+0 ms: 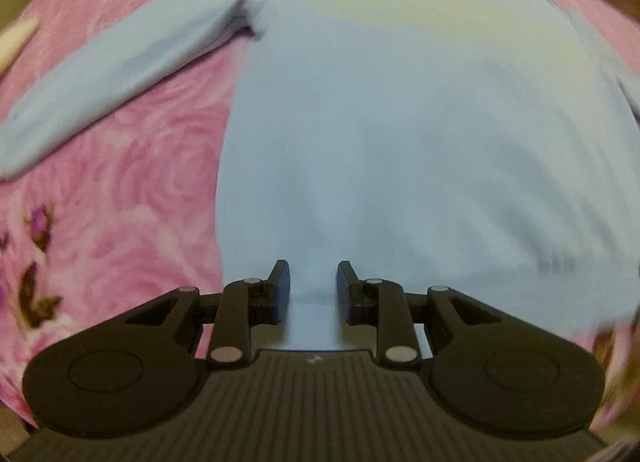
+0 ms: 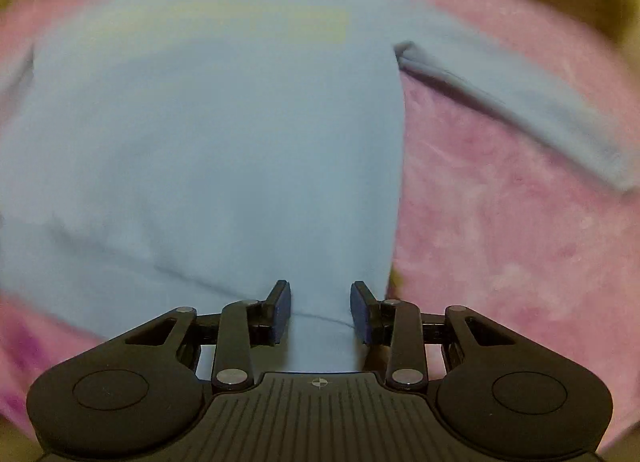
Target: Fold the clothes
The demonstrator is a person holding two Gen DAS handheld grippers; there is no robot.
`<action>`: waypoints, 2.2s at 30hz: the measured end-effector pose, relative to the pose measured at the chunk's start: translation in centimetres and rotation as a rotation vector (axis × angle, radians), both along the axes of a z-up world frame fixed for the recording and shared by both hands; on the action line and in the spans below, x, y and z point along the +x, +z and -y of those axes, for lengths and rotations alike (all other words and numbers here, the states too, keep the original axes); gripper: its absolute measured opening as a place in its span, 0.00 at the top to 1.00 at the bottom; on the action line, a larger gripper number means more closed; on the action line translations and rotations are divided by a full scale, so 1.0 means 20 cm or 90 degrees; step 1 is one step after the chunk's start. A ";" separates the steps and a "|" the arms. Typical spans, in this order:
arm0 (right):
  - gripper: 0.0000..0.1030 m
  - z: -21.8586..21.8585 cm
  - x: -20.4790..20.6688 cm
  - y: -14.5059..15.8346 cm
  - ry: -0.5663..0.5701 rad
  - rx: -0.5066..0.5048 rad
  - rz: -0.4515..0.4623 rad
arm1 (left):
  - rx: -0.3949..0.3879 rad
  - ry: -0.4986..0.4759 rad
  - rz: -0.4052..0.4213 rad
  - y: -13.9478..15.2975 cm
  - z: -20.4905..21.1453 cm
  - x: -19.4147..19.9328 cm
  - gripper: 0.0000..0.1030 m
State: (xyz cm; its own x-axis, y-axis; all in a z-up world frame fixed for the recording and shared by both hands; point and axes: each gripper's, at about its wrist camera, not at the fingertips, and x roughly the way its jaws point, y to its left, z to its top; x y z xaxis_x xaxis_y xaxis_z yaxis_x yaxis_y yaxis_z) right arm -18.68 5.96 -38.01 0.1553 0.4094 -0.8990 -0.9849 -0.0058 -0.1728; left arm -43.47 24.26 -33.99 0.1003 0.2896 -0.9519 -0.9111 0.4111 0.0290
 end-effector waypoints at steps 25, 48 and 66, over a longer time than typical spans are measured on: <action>0.50 -0.03 0.02 1.11 -0.182 0.036 -0.230 | 0.042 0.090 0.051 1.14 0.30 0.00 0.69; 0.50 0.28 0.31 1.17 -0.024 -0.009 -0.172 | 0.089 0.147 0.019 1.28 0.93 0.30 0.63; 0.50 0.27 0.39 1.25 0.013 -0.007 -0.148 | 0.082 0.156 0.004 1.30 0.97 0.40 0.63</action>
